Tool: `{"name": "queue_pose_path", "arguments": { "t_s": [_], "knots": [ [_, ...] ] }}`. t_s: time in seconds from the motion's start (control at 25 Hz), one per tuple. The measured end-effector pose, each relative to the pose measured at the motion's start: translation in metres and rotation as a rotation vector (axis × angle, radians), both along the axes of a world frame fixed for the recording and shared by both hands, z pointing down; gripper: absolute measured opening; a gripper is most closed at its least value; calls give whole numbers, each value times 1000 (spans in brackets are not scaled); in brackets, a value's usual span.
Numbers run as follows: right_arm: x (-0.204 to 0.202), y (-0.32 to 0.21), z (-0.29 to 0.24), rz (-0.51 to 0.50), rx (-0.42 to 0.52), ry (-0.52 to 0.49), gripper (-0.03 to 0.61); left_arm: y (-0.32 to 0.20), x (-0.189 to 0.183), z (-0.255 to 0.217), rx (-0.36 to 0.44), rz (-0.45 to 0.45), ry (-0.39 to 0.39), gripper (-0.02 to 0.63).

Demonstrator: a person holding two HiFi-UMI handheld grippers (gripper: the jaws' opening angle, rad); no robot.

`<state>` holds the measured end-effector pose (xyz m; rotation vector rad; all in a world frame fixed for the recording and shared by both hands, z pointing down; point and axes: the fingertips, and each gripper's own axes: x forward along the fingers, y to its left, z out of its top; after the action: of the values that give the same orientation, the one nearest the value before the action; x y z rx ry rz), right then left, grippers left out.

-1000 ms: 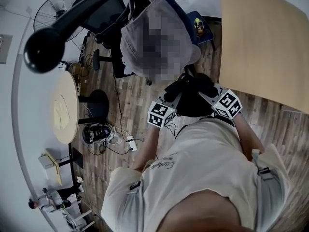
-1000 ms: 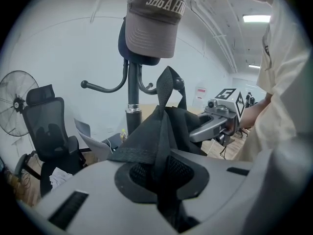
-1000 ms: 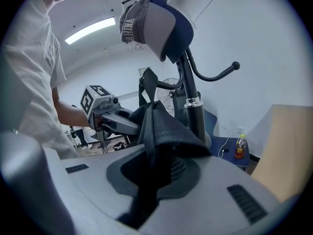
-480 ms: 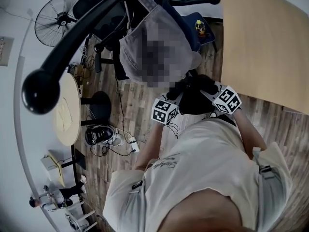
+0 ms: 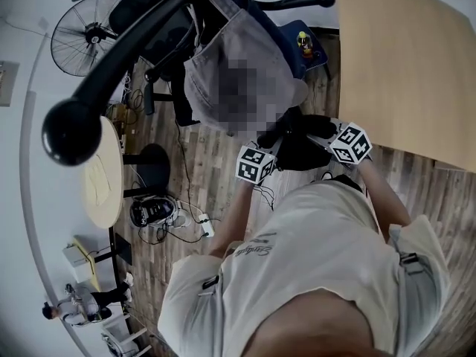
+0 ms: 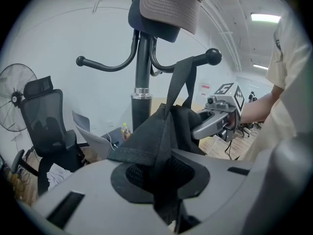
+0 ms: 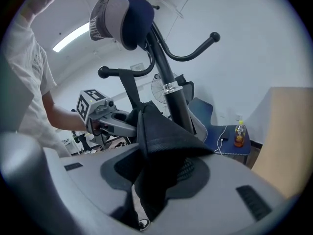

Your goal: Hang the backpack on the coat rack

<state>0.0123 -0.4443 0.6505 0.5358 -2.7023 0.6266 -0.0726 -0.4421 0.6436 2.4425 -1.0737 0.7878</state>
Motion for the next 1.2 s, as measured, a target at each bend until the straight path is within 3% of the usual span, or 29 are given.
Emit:
{"name": "queue_pose_path", "arguments": {
  "t_s": [0.24, 0.4, 0.56, 0.6, 0.68, 0.8, 1.2],
  "knots": [
    [16, -3, -7, 115, 25, 33, 172, 3, -9, 2, -31, -20, -41, 118],
    [35, 7, -19, 201, 70, 53, 164, 24, -23, 0, -25, -46, -49, 137],
    [56, 23, -40, 251, 126, 71, 142, 40, -29, -21, 29, -68, 5, 135],
    [59, 31, -49, 262, 147, 76, 115, 46, -29, -30, 48, -67, 24, 128],
    [63, 48, -69, 289, 201, 79, -2, 59, -29, -50, 90, -64, 55, 102],
    [56, 71, -91, 319, 264, 67, -6, 79, -32, -75, 136, -57, 102, 40],
    [-1, 134, -167, 350, 393, 11, -6, 116, -51, -157, 273, -36, 219, 25]
  ]
}}
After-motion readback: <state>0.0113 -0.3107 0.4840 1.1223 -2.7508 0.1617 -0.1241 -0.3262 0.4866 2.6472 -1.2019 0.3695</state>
